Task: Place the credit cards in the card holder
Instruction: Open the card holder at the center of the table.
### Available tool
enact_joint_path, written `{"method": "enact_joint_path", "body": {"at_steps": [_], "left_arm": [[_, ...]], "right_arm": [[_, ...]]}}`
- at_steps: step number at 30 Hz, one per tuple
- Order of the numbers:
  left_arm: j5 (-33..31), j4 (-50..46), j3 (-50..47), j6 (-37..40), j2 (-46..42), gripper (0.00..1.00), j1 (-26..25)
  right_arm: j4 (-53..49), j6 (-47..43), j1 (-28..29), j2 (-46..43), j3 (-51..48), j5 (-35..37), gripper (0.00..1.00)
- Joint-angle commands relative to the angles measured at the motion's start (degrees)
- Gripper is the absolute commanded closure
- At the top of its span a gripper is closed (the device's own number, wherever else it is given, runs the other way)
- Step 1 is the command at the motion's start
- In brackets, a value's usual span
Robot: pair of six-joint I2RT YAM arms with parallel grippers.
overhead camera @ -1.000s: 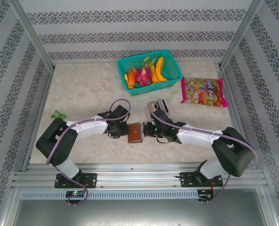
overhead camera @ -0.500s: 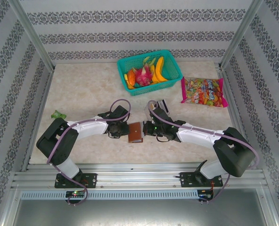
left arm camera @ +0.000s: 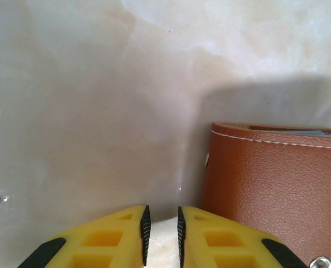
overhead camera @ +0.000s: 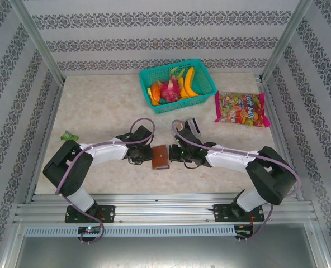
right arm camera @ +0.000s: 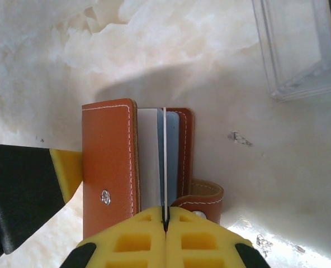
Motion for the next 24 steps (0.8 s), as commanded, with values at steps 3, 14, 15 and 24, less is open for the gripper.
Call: {"method": "enact_joint_path", "body": {"at_steps": [3, 14, 15, 24], "left_arm": [[1.0, 2.9, -2.5, -2.0, 1.8, 0.76, 0.2], [7.1, 16.1, -6.3, -6.8, 1.1, 0.75, 0.2], [8.4, 19.1, -7.2, -8.2, 0.8, 0.75, 0.2], [9.7, 26.1, -10.3, -12.1, -0.3, 0.70, 0.2]], "right_arm": [[2.8, -0.2, 0.8, -0.6, 0.3, -1.5, 1.00], [11.7, 1.8, 0.0, -2.7, 0.1, -8.5, 1.00], [11.9, 2.0, 0.0, -2.7, -0.1, -8.3, 1.00], [11.5, 2.8, -0.7, 0.5, 1.2, -10.5, 1.00]]}}
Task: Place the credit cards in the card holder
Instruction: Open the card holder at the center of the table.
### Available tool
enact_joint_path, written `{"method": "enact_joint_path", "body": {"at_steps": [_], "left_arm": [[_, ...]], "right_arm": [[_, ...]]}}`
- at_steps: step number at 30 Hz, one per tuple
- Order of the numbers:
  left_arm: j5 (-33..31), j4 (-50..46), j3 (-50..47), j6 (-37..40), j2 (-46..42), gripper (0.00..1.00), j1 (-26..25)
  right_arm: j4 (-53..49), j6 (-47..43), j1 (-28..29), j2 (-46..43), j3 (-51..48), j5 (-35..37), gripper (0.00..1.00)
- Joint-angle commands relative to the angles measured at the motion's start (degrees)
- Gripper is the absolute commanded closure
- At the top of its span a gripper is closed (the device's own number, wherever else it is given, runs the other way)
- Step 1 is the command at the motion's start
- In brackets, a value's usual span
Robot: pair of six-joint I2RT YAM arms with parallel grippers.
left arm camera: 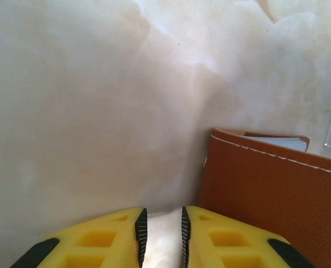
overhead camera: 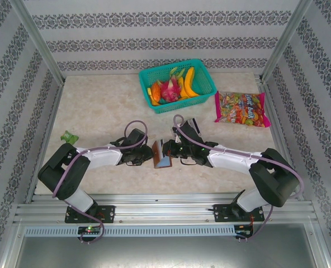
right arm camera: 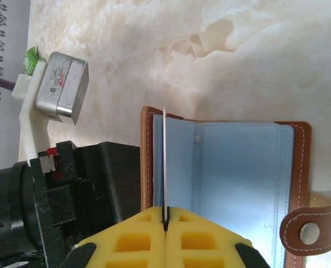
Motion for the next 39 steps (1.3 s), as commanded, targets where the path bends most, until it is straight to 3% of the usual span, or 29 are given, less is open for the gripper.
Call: {"method": "enact_joint_path", "body": {"at_steps": [1, 9, 12, 16, 20, 33, 39], "left_arm": [[4.6, 9.8, -1.8, -2.0, 1.9, 0.69, -1.3], [-0.3, 3.9, -5.0, -1.0, -5.7, 0.56, -0.1], [0.6, 5.5, -7.2, -2.5, -8.8, 0.44, 1.8], [1.5, 4.3, -8.1, -3.3, -14.2, 0.21, 4.3], [1.9, 4.4, -9.4, -5.0, -20.0, 0.10, 6.2], [3.9, -1.2, -10.6, -4.9, -22.1, 0.07, 11.8], [6.9, -4.1, -6.4, -3.1, -19.2, 0.07, 14.5]], "right_arm": [[2.7, 1.1, 0.0, 2.5, 1.4, -3.0, 1.00], [1.7, 1.6, 1.3, 5.3, 4.3, -2.4, 1.00], [-1.4, 0.8, 2.1, 6.4, 6.4, -1.0, 1.00], [-7.2, 0.0, 3.3, 8.8, 9.9, 1.3, 1.00], [-11.9, -2.7, 5.7, 10.3, 13.6, 4.4, 1.00], [-4.6, -1.0, 6.1, 12.5, 15.5, -0.3, 1.00], [-3.9, -1.4, 6.7, 13.1, 15.7, -0.4, 1.00]]}}
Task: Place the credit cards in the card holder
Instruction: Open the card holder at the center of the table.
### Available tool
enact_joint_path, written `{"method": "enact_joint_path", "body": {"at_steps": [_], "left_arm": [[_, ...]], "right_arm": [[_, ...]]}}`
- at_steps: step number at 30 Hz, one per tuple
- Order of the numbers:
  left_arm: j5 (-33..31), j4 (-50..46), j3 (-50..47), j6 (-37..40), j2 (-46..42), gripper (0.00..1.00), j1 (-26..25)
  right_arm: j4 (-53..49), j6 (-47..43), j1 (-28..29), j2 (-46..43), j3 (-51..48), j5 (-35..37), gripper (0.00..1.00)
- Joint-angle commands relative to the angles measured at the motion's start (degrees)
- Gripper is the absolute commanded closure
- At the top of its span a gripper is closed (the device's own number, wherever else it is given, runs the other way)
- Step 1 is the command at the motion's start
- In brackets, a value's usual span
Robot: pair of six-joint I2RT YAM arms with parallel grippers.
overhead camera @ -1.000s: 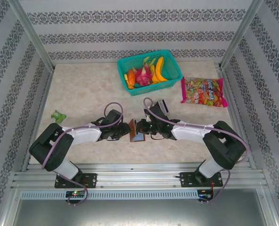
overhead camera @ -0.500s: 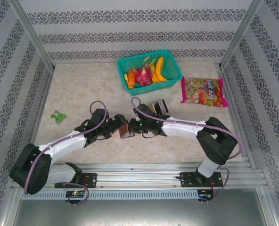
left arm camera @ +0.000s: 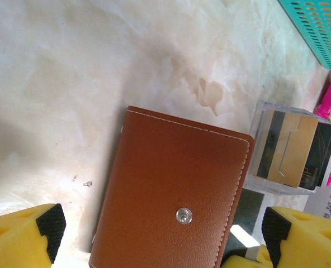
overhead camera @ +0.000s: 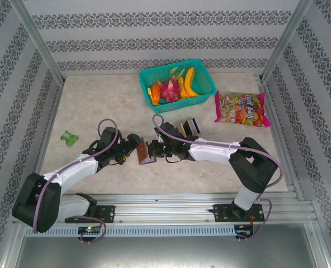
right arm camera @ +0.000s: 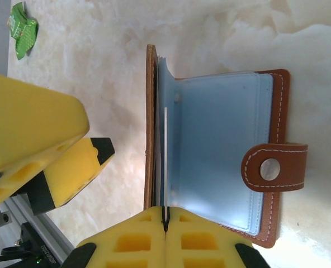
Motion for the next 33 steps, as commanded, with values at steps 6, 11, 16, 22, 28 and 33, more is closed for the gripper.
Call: {"method": "enact_joint_path", "body": {"at_steps": [6, 11, 16, 22, 28, 33], "left_arm": [[4.6, -0.9, 3.7, 1.1, 5.1, 0.05, 1.2], [5.7, 2.4, 2.7, -0.1, 6.5, 0.04, 1.6], [4.2, -1.0, 3.6, 0.5, 6.2, 0.09, 2.1], [3.2, -4.0, 2.9, 0.9, 5.8, 0.28, 2.8], [1.1, -5.8, 1.7, 1.3, 4.0, 0.50, 3.0], [1.1, -6.3, 1.6, 2.1, 3.6, 0.69, 3.2]], "right_arm": [[4.4, 0.2, 0.9, 0.9, 1.7, -2.6, 1.00], [5.9, 0.8, 1.0, 1.5, 1.8, -3.7, 1.00], [7.8, 1.9, 1.0, 2.4, 1.4, -5.2, 1.00], [10.7, 4.1, 0.8, 4.1, 0.8, -6.8, 1.00], [11.1, 5.0, 0.5, 4.6, 0.5, -7.3, 1.00], [11.4, 5.2, 0.4, 5.2, 0.9, -8.1, 1.00]]}}
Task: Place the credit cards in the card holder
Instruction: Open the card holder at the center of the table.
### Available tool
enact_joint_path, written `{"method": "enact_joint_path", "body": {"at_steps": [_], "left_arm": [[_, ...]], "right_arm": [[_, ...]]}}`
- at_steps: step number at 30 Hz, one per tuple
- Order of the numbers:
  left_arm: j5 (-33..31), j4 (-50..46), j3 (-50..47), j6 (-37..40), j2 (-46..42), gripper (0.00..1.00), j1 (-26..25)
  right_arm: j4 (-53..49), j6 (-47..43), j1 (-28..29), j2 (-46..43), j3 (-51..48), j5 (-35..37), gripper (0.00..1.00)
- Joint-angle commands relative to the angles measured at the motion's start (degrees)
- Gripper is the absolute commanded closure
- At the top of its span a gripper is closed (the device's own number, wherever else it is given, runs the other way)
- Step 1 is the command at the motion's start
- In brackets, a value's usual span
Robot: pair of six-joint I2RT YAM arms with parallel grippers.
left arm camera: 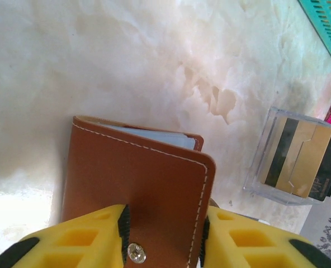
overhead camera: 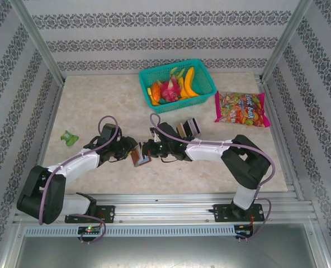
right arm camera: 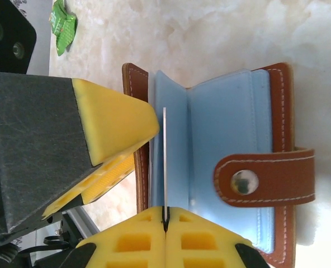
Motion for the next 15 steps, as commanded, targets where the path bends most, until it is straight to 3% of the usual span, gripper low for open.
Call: {"method": "enact_joint_path", "body": {"at_steps": [1, 8, 10, 15], "left_arm": [[-1.0, -5.0, -0.9, 1.3, -0.4, 0.72, 0.9], [-1.6, -7.8, -1.4, 2.8, -3.1, 0.90, 1.4], [-1.8, -8.2, -2.0, 2.9, -4.0, 1.00, 1.6], [-2.1, -10.2, -3.5, 3.8, -6.0, 1.00, 2.7]], "right_arm": [[2.5, 1.2, 0.1, 1.3, 0.8, -1.8, 1.00], [3.0, 1.6, -0.1, 1.9, 0.9, -2.5, 1.00], [2.9, 1.6, -0.1, 2.1, 1.0, -2.7, 1.00], [1.5, 1.1, 0.0, 2.7, 2.0, -2.9, 1.00]]}}
